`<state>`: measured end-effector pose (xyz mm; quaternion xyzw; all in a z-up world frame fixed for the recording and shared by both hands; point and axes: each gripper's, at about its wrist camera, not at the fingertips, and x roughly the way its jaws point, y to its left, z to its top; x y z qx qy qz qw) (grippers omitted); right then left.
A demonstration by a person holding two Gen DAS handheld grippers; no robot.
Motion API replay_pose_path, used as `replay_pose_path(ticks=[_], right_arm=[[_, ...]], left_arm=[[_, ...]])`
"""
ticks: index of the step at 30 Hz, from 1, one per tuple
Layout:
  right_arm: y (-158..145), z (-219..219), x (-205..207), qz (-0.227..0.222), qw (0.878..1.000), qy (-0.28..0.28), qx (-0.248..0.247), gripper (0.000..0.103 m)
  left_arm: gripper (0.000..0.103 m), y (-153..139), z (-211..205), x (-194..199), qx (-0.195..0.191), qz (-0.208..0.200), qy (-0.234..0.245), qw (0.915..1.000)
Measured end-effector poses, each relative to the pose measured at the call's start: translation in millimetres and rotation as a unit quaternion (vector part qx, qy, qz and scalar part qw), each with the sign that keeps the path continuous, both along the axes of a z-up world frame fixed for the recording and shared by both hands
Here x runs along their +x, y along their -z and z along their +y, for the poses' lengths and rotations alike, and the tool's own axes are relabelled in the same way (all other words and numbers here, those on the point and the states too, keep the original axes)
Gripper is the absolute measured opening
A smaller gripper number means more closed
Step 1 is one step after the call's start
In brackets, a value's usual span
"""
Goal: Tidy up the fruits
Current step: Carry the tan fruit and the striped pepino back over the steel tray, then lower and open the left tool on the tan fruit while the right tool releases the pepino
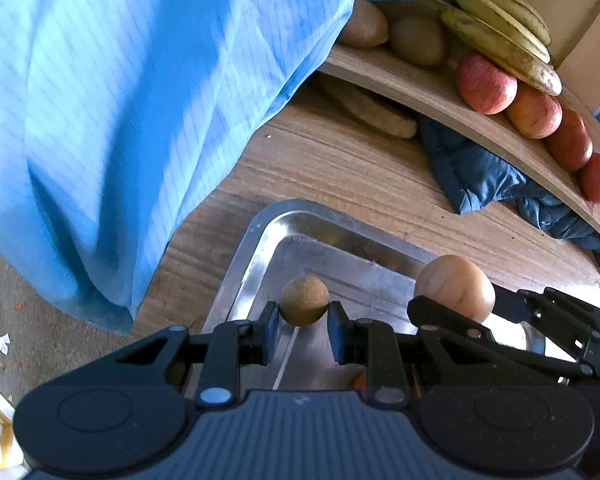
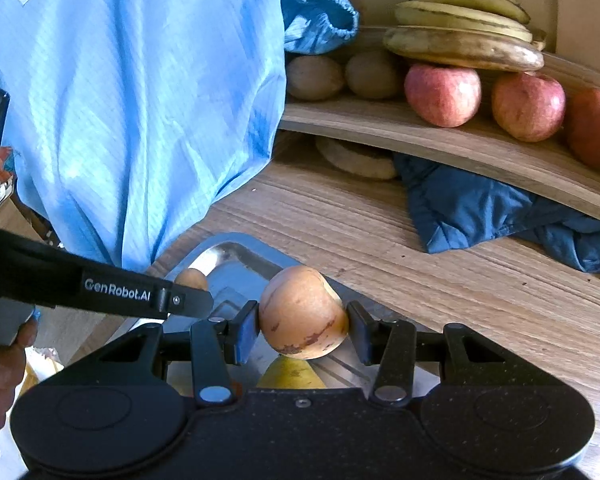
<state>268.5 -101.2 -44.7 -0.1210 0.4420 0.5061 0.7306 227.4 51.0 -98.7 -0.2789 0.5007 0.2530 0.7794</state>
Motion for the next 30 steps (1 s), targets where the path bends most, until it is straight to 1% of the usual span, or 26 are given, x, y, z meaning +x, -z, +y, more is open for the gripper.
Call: replay_pose_path(ticks=[13,15,30], right_arm=[[5.5,1.3,-1.2,0.002,1.000,-0.007,-0.002,0.049],[7.1,0.7,-0.9,0.003,1.000,-0.008,-0.002,0.047],[10.8,-0.1,-2.4,0.008,1.000,-0.012,-0.002,0.047]], left_arm=[[0.028,5.2,-4.4,-7.5,-0.008,0.007,-0.007,0.9999],[0.028,5.9,-5.1,-7.9,-0.009,0.009,-0.008,0.9999],[0.029,8.9,-8.0,-9.7,-0.012,0.021,-0.011,0.9997]])
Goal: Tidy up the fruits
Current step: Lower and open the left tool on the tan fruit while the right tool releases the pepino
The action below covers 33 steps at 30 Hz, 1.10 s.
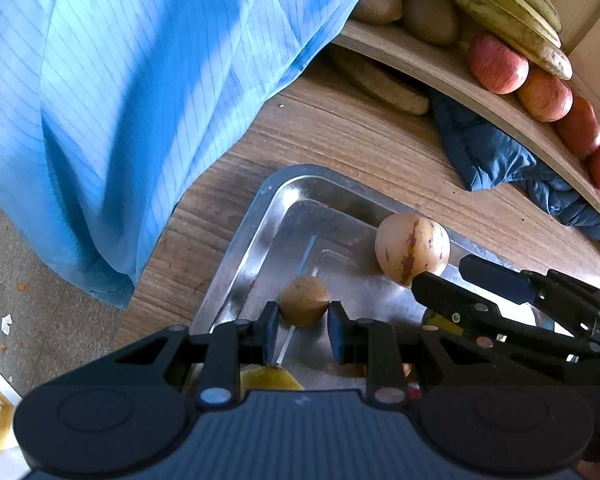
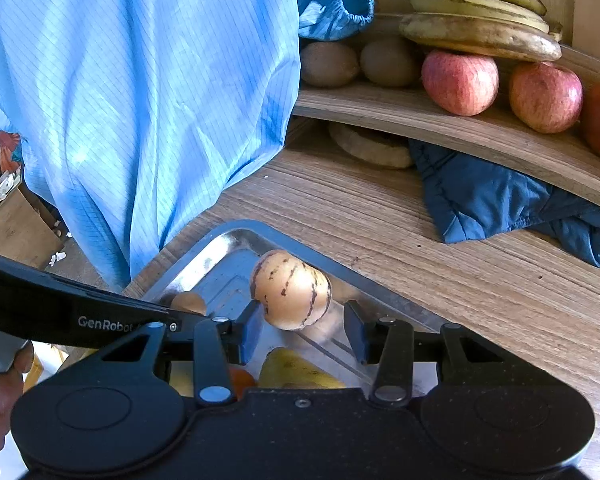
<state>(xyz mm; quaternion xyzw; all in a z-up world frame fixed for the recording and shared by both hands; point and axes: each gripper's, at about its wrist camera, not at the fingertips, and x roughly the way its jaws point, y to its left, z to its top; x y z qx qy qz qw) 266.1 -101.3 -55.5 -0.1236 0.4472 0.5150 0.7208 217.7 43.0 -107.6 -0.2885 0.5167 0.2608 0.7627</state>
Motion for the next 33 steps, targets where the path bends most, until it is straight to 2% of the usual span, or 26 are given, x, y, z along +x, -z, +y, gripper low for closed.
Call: replay_pose_path(ticks=[7,20,28,33], right_arm=[[0.3,-3.3,0.8,0.000,1.000,0.007,0.000,0.047],[-3.8,-13.7,1.2,-0.004,1.000,0.030,-0.001,0.053],[-4.3,-22.1,-0.2,-0.008,0.998,0.057,-0.007,0.074],[-7.6,-26.4,-2.1,-0.014,0.997,0.075,-0.007,0.081]], left_arm=[[0.029,-0.3,-1.8,0.5,0.001,0.004,0.001,1.0000],[0.045,-6.2,-6.5,-1.4,0.009,0.005,0.008,0.9999],[0.054,-14.4,-8.6,-4.7,0.016,0.001,0.018,0.9997],[0.060,-20.1,-7.9,-6.0,0.020,-0.006,0.023,0.9995]])
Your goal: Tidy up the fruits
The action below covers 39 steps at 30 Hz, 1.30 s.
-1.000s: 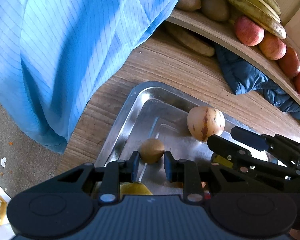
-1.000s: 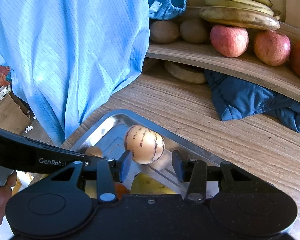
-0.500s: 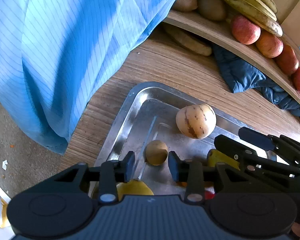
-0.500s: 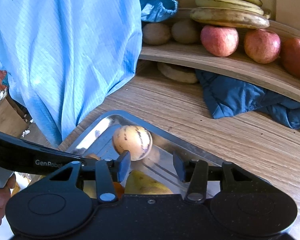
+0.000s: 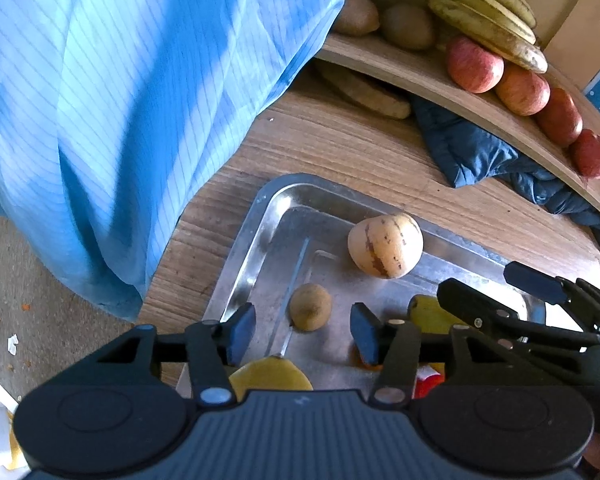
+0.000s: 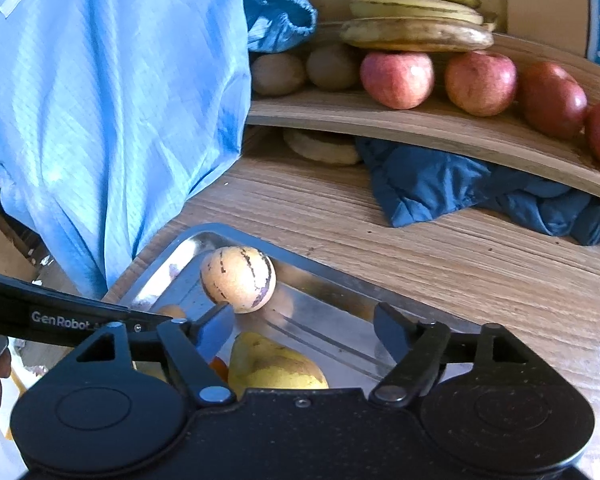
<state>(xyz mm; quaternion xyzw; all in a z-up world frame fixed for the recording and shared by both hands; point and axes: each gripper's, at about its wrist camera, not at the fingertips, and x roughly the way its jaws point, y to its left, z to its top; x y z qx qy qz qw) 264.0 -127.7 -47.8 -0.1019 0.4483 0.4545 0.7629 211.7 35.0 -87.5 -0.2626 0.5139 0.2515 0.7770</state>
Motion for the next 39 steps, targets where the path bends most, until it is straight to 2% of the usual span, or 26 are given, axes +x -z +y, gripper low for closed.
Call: replay_pose_path(ticks=[10,21,25,39], right_arm=[[-8.7,-13.6,-4.9,-0.009,0.999,0.035,-0.003,0.095],[-19.4,-25.8,-14.5,-0.020,0.997,0.077,-0.003,0.102],[-22.7,-28.6,-21.5,-0.027,0.995,0.096,-0.007,0.102],[-50.5,-43.6,-56.1,-0.069,0.986,0.147,0.022,0.102]], left_arm=[[0.071,-9.5,2.8,-7.0,0.009,-0.009,0.001,0.9999],[0.096,-25.0,6.4,-22.7,0.027,-0.024,0.011,0.9993],[0.097,-29.7,7.9,-30.3,0.033,-0.031,0.015,0.9989],[0.100,-50.1,4.8,-56.0,0.056,-0.081,0.046,0.9941]])
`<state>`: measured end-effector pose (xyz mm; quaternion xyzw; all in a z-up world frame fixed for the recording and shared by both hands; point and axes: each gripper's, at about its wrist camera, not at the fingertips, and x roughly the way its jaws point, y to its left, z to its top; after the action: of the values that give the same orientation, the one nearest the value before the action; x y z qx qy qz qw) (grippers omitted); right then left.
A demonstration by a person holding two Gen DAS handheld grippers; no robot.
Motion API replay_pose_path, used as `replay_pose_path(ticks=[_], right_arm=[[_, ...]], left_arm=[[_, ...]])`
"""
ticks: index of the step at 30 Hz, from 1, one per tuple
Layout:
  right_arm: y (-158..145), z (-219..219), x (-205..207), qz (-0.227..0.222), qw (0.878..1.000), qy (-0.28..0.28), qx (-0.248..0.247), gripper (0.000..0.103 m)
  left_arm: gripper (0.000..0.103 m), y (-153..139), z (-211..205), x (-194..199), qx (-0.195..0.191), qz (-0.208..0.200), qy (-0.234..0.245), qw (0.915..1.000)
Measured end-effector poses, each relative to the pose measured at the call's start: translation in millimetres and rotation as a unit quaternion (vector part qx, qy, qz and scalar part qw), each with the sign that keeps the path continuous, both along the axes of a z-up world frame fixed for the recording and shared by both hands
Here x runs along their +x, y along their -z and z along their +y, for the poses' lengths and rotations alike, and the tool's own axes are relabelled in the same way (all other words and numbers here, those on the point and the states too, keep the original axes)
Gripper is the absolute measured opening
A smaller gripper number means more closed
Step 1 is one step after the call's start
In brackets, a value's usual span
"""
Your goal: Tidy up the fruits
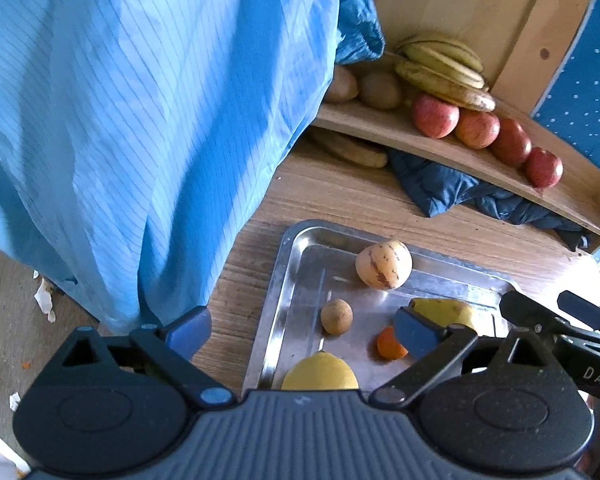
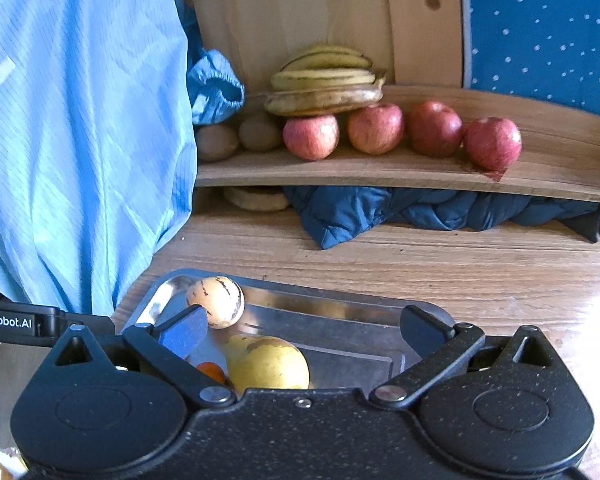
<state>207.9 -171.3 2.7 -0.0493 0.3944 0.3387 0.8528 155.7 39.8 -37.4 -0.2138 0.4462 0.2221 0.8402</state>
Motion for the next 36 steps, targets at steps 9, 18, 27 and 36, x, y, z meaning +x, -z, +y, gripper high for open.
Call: replay_pose_path(ticks=[9,18,27,36], right_arm=[[-14.6,-9.0,-21.9,-0.023,0.999,0.016,0.019,0.102],[-24.0,-15.5,-42.5,-0.043,0.998,0.025,0.031,0.102],[-29.0,-25.8,-52.7,-0.054,0.997,0.043,0.035,0.102],[-34.9,-31.7,-65.2,-0.065,0.997,0.041,0.029,0.102]], left_arm=[[0.101,-12.5,-0.6,-17.5,0.014,-0.024,0.012,0.9995],[0.101,-21.3,-4.7,-28.5,0.025,-0.042,0.028,0.9984],[0.101,-23.1,-5.7,-38.0,0.022,-0.054,0.037,0.9976],[0.101,-26.9,-14.0,-43.2,0.031,-0.058,0.046,0.9968]])
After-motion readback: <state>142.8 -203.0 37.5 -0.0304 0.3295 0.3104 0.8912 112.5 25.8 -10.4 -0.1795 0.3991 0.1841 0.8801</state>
